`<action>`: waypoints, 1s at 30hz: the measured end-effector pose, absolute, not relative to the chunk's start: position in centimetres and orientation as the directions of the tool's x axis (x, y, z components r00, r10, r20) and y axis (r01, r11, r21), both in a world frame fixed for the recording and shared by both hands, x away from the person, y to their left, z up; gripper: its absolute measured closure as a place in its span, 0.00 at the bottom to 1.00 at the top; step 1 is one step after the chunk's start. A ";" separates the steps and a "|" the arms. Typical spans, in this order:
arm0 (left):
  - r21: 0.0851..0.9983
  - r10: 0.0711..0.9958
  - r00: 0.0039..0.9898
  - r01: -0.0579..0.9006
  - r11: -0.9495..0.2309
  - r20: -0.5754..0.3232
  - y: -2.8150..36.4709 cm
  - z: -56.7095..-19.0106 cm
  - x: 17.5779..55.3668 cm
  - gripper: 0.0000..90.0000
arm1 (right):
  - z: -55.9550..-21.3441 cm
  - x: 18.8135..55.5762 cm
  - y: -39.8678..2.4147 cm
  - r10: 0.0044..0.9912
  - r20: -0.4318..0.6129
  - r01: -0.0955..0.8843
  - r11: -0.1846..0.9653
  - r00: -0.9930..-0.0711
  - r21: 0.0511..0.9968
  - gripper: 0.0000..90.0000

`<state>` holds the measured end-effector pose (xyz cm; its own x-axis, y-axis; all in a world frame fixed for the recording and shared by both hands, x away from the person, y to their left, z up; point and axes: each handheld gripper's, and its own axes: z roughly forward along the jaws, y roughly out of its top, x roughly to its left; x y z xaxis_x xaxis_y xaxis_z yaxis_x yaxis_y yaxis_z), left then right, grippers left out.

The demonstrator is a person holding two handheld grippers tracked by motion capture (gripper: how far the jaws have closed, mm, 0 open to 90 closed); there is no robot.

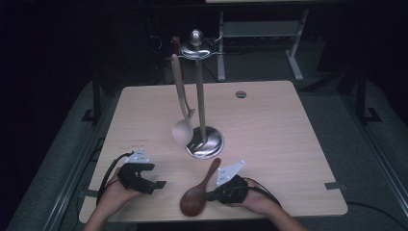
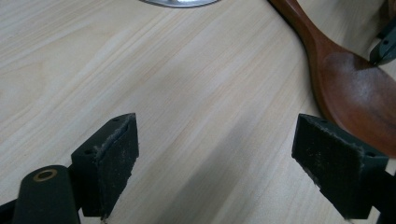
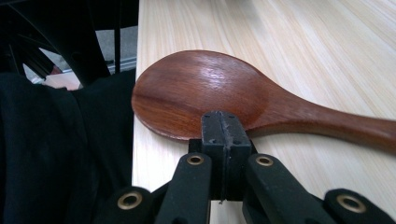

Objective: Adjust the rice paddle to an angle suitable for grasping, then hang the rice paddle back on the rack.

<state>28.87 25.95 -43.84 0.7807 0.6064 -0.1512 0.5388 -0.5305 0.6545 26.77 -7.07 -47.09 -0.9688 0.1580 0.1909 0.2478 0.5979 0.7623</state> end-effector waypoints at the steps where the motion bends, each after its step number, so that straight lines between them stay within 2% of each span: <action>1: 0.655 0.606 0.781 0.538 -0.531 -0.151 26.0 -43.8 28.9 0.16 | -47.1 26.8 -6.7 0.153 0.192 0.246 0.598 -0.969 0.762 1.00; 7: 0.653 0.596 0.790 0.528 -0.543 -0.144 25.9 -43.5 28.9 0.16 | -47.2 26.9 -5.5 0.137 0.163 0.213 0.603 -0.977 0.769 1.00; 9: 0.654 0.595 0.789 0.532 -0.538 -0.152 25.7 -43.4 28.8 0.17 | -46.9 26.8 -6.0 0.159 0.167 0.230 0.595 -0.973 0.770 1.00; 16: 0.661 0.582 0.796 0.529 -0.533 -0.167 24.8 -42.8 28.7 0.17 | -46.0 27.4 -8.8 0.268 0.173 0.298 0.548 -0.948 0.782 0.86; 21: 0.648 0.573 0.802 0.529 -0.548 -0.169 23.9 -42.6 28.6 0.18 | -45.5 28.0 -11.1 0.349 0.166 0.335 0.508 -0.922 0.793 0.70; 23: 0.645 0.568 0.804 0.529 -0.551 -0.174 23.5 -42.3 28.6 0.22 | -45.3 28.3 -12.0 0.393 0.163 0.357 0.494 -0.905 0.793 0.64; 26: 0.632 0.559 0.811 0.525 -0.569 -0.170 22.8 -42.0 28.6 0.22 | -45.0 28.6 -13.2 0.437 0.162 0.379 0.473 -0.885 0.795 0.57; 30: 0.618 0.549 0.817 0.526 -0.585 -0.176 21.4 -41.4 28.7 0.27 | -44.9 29.0 -14.7 0.494 0.153 0.405 0.457 -0.856 0.792 0.50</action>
